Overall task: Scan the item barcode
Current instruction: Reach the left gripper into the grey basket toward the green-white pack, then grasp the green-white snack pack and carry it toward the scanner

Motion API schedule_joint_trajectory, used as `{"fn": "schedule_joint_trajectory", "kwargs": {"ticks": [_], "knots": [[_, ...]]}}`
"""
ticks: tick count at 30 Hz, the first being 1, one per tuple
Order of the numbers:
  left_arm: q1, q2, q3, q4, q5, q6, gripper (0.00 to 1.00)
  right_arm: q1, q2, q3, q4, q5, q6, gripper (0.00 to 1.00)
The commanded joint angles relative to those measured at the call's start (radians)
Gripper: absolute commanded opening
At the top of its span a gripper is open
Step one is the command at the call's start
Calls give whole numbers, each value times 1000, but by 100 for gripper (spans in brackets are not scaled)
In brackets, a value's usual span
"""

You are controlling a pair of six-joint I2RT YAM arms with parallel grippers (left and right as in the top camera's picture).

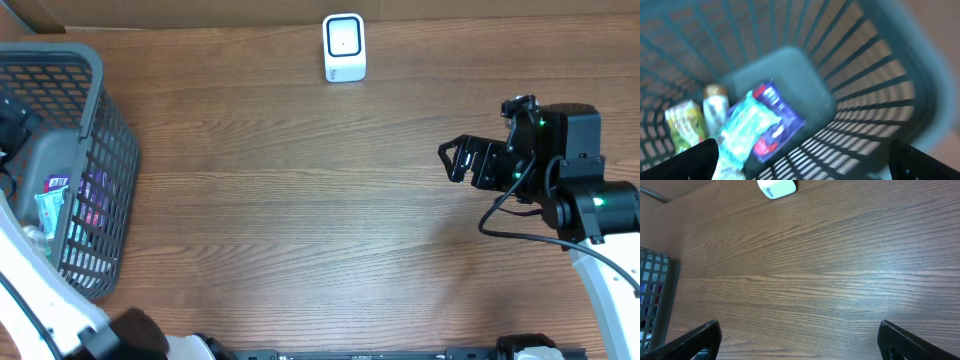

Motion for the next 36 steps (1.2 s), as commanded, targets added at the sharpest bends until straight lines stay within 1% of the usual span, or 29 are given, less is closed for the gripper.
{"fn": "schedule_joint_trajectory", "kwargs": {"ticks": [1,3,6,11,16,21,29,32,33,34,35,36], "knots": [[13,63,10,-54,-62,-37,100,5,2,24,6,-4,-8,100],[20,104,6,-97,-96,-68,100,5,2,24,6,-5,-19,100],[42,150,-14,-119,-99,-72,100,5,2,24,3,-3,-31,100],[87,190,-118,-96,-99,-77,100,5,2,23,2,-1,-31,100],[102,209,-278,37,-75,-36,95,5,2,23,3,-1,-31,100],[79,209,-418,167,-59,12,93,5,2,19,3,-1,-31,100],[84,209,-583,325,-74,16,97,5,2,19,2,-1,-30,100],[84,209,-609,355,-86,16,96,5,2,19,2,-1,-30,100],[84,209,-614,361,-86,16,93,5,2,19,2,-1,-30,100],[84,209,-619,369,-85,16,84,5,2,19,2,-1,-30,100],[84,209,-622,373,-84,16,68,5,2,19,2,-1,-30,100],[84,209,-623,374,-85,16,45,5,2,19,2,-1,-30,100]]}}
